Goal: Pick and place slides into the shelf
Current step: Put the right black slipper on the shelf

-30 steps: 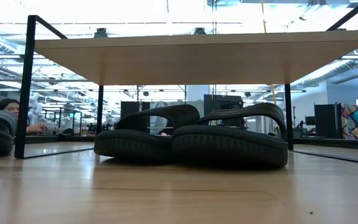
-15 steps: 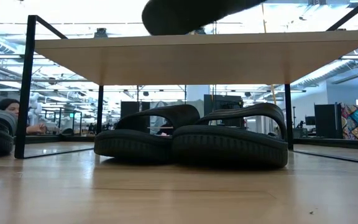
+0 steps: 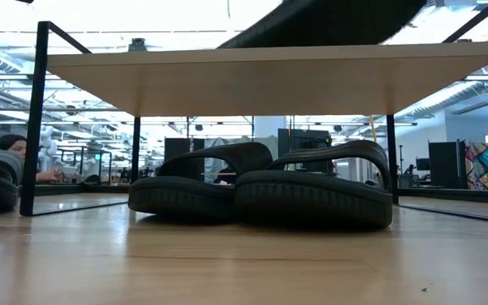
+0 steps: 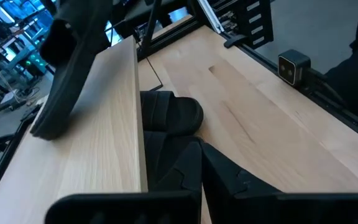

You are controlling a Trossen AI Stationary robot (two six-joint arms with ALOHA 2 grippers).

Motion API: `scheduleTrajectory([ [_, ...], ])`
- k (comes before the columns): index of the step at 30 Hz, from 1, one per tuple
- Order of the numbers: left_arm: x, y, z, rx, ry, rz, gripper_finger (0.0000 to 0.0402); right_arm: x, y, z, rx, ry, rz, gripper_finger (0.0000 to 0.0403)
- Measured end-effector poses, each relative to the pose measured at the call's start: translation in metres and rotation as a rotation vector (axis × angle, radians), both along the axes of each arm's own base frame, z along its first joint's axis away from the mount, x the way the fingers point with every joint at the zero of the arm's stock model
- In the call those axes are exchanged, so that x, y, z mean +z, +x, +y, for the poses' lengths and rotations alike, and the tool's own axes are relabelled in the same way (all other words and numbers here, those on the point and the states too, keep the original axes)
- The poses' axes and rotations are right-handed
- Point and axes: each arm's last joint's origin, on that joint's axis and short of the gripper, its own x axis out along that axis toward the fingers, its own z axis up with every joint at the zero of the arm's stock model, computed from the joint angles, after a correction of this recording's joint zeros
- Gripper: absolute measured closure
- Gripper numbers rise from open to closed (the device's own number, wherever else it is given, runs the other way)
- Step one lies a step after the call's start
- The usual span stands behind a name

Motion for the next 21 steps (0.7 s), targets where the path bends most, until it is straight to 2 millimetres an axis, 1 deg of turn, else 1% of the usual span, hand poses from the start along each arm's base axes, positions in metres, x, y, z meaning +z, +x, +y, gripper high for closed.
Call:
scheduleTrajectory([
  [3, 0.0, 0.0, 0.0, 0.0, -0.001, 0.0, 0.0387, -0.014, 0.0, 0.001, 0.007, -0.011, 0.014, 0.0402],
  [7, 0.0, 0.0, 0.0, 0.001, -0.004, 0.0, 0.0386, -0.023, -0.001, 0.004, 0.018, 0.006, 0.028, 0.0397],
  [15, 0.0, 0.0, 0.0, 0.001, -0.004, 0.001, 0.04, -0.029, 0.0, 0.011, 0.028, 0.242, 0.148, 0.0357],
  [21, 0.0, 0.0, 0.0, 0.004, -0.013, 0.003, 0.0384, -0.029, 0.0, 0.016, 0.041, 0.349, 0.167, 0.0311],
])
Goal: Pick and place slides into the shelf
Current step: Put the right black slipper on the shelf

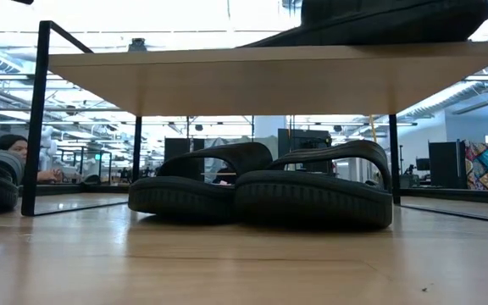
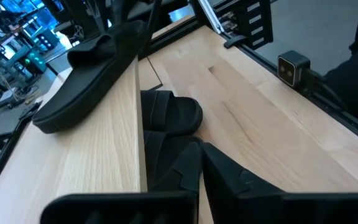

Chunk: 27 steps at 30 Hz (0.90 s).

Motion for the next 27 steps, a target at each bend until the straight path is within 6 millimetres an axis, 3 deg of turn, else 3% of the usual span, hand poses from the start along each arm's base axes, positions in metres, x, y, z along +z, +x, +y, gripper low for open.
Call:
scheduleTrajectory([
  [10, 0.0, 0.0, 0.0, -0.003, -0.017, 0.007, 0.0398, 0.008, -0.006, 0.001, 0.036, 0.022, 0.002, 0.0208],
  [16, -0.001, 0.0, 0.0, -0.003, -0.013, 0.01, 0.039, 0.029, -0.02, -0.004, 0.066, 0.068, -0.044, 0.0176],
  [23, -0.001, 0.0, 0.0, -0.011, -0.011, 0.012, 0.0376, 0.082, -0.041, -0.019, 0.202, 0.163, -0.268, 0.0172],
  [27, -0.001, 0.0, 0.0, -0.011, -0.011, 0.012, 0.0376, 0.126, -0.047, -0.044, 0.21, 0.306, -0.519, 0.0175],
])
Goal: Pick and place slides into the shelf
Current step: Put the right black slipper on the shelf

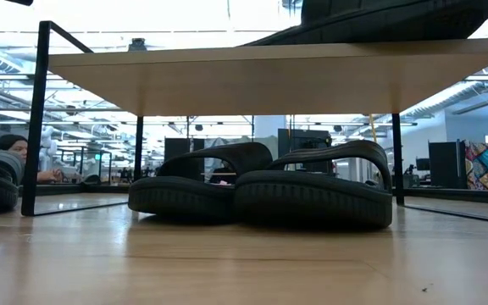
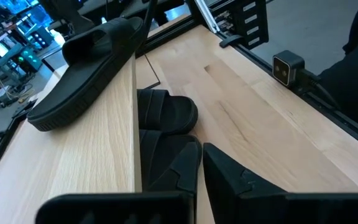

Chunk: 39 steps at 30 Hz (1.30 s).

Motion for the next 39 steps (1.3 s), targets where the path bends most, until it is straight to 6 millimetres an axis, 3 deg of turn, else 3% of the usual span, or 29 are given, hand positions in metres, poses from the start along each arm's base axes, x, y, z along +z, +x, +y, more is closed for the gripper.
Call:
scheduleTrajectory([
  [3, 0.0, 0.0, 0.0, 0.001, -0.001, 0.0, 0.0376, 0.021, -0.002, -0.026, -0.021, 0.014, -0.107, 0.0184],
  [7, 0.0, 0.0, 0.0, 0.001, -0.001, 0.001, 0.0376, 0.032, 0.004, -0.06, -0.035, 0.034, -0.151, 0.0194],
  [12, -0.002, -0.001, 0.001, 0.002, 0.019, 0.017, 0.0376, 0.025, 0.02, -0.103, 0.031, 0.209, -0.04, 0.0199],
  [16, -0.005, -0.002, 0.003, 0.008, 0.035, 0.039, 0.0376, 0.012, 0.028, -0.121, 0.165, 0.396, 0.106, 0.02],
  [23, -0.006, -0.002, 0.003, 0.002, 0.066, 0.047, 0.0376, -0.007, 0.045, -0.123, 0.248, 0.479, 0.23, 0.0199],
  [33, -0.008, -0.003, 0.004, -0.004, 0.09, 0.055, 0.0376, -0.058, 0.087, -0.11, 0.238, 0.471, 0.449, 0.02],
  [39, -0.008, -0.003, 0.004, 0.01, 0.065, 0.065, 0.0376, -0.061, 0.096, -0.107, 0.243, 0.464, 0.463, 0.02],
])
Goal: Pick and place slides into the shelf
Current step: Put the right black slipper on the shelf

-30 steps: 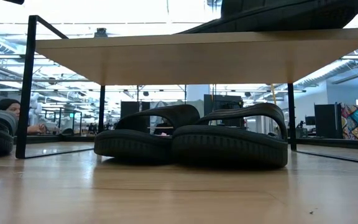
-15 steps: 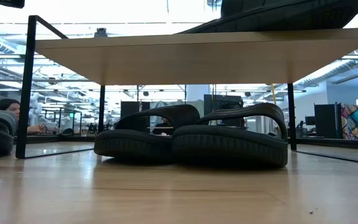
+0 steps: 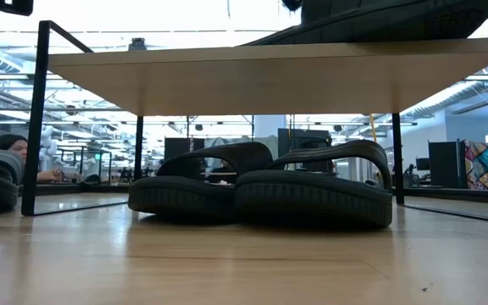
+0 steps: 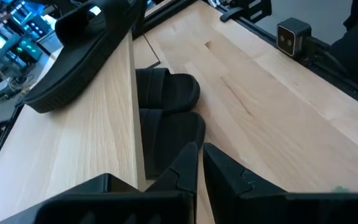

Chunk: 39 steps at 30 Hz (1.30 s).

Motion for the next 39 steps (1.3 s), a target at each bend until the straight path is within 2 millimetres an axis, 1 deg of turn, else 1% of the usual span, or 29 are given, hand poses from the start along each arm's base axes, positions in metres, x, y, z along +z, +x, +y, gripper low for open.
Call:
scheduleTrajectory([
  [3, 0.0, 0.0, 0.0, -0.003, -0.012, 0.006, 0.0376, -0.001, 0.003, 0.0, 0.003, 0.002, -0.006, 0.02],
  [7, 0.0, 0.0, 0.0, -0.01, -0.006, 0.005, 0.0376, -0.001, 0.003, -0.006, -0.033, -0.019, -0.003, 0.02],
  [9, 0.0, 0.0, -0.001, -0.011, -0.009, 0.001, 0.0376, 0.004, -0.002, -0.008, -0.089, -0.091, -0.02, 0.02],
  [12, 0.003, 0.001, -0.002, -0.012, -0.043, -0.021, 0.0376, 0.014, -0.015, -0.007, -0.159, -0.225, -0.042, 0.0203],
  [14, 0.007, 0.002, -0.004, -0.01, -0.084, -0.043, 0.0376, 0.021, -0.023, -0.005, -0.162, -0.248, -0.062, 0.0213],
  [17, 0.01, 0.003, -0.006, -0.021, -0.116, -0.063, 0.0376, 0.035, -0.037, 0.0, -0.106, -0.196, -0.123, 0.0236],
  [20, 0.01, 0.003, -0.007, -0.053, -0.093, -0.066, 0.0376, 0.051, -0.045, 0.008, -0.012, -0.079, -0.261, 0.0263],
  [23, 0.01, 0.003, -0.007, -0.073, -0.049, -0.075, 0.0376, 0.057, -0.055, 0.014, 0.117, 0.012, -0.402, 0.0289],
  [25, 0.01, 0.003, -0.007, -0.082, -0.029, -0.078, 0.0376, 0.052, -0.067, 0.011, 0.123, 0.013, -0.441, 0.0306],
  [26, 0.01, 0.003, -0.007, -0.085, -0.023, -0.08, 0.0376, 0.048, -0.074, 0.007, 0.102, 0.01, -0.448, 0.0315],
  [29, 0.01, 0.003, -0.007, -0.09, -0.013, -0.081, 0.0376, 0.03, -0.094, -0.011, 0.003, 0.035, -0.466, 0.0341],
  [31, 0.01, 0.003, -0.007, -0.091, -0.01, -0.082, 0.0376, 0.019, -0.106, -0.018, -0.065, 0.069, -0.509, 0.0358],
  [36, 0.011, 0.004, -0.006, -0.064, -0.017, -0.094, 0.0376, 0.003, -0.141, -0.02, -0.106, 0.12, -0.67, 0.0396],
  [39, 0.014, 0.006, -0.006, -0.005, -0.074, -0.117, 0.0376, -0.012, -0.158, -0.018, -0.152, 0.125, -0.72, 0.04],
])
